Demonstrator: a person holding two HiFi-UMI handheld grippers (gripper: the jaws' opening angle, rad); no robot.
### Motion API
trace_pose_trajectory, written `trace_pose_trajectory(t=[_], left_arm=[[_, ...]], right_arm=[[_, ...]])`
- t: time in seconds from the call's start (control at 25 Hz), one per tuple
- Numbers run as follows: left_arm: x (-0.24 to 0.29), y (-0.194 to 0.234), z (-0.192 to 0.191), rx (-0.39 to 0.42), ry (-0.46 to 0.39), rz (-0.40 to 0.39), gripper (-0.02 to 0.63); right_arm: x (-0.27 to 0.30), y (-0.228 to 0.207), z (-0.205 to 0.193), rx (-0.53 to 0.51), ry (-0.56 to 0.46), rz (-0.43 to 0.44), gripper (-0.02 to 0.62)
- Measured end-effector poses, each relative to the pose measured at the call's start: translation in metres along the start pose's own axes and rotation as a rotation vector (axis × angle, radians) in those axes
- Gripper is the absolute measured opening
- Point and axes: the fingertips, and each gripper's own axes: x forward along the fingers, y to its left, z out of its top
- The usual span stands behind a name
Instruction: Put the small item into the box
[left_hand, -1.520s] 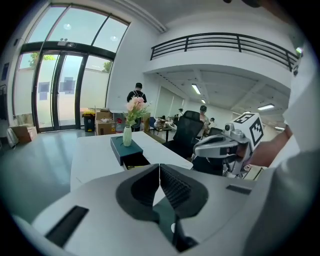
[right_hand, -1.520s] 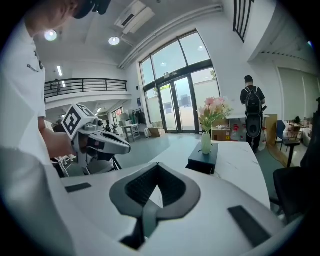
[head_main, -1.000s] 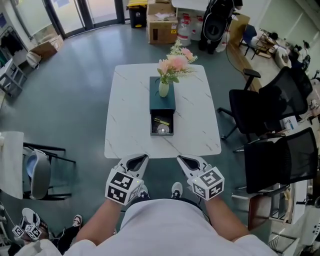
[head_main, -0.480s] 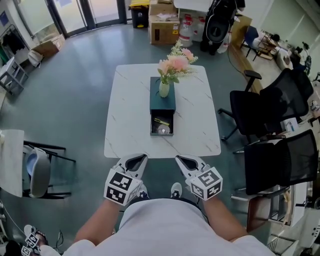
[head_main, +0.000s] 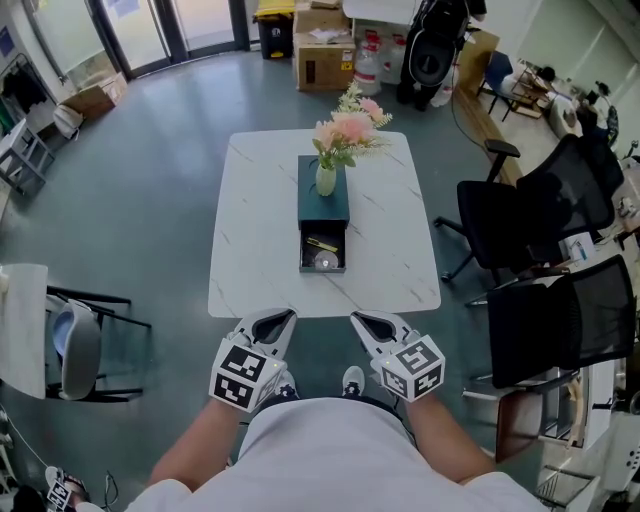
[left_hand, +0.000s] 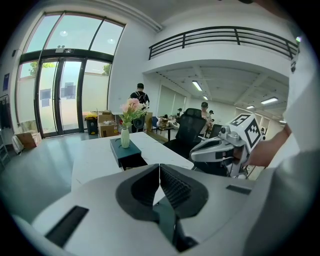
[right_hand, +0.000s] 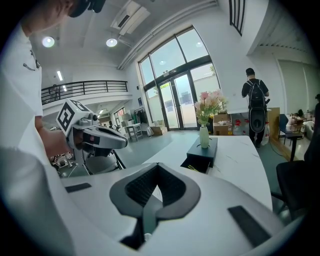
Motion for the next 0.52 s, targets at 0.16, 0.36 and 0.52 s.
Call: trace_pose_trajectory(t=[0.16, 0.36, 0.52], left_arm=[[-0.0013, 0.0011, 0.0003, 0.004, -0.002, -0.003, 0.017], [-0.0016, 0.0010, 0.0005, 0.005, -0.004, -0.010, 0.017], [-0.0038, 0.0021, -0.0018, 0.006, -0.004, -0.014, 0.017]], right_arm=[[0.0007, 0.0023, -0.0005, 0.001, 0.002, -0.002, 0.015], [0.0005, 0.0026, -0.0002, 0.005, -0.001, -0.009, 0.015], [0.0020, 0.0051, -0.0008, 0.003, 0.003, -0.012, 0.015]])
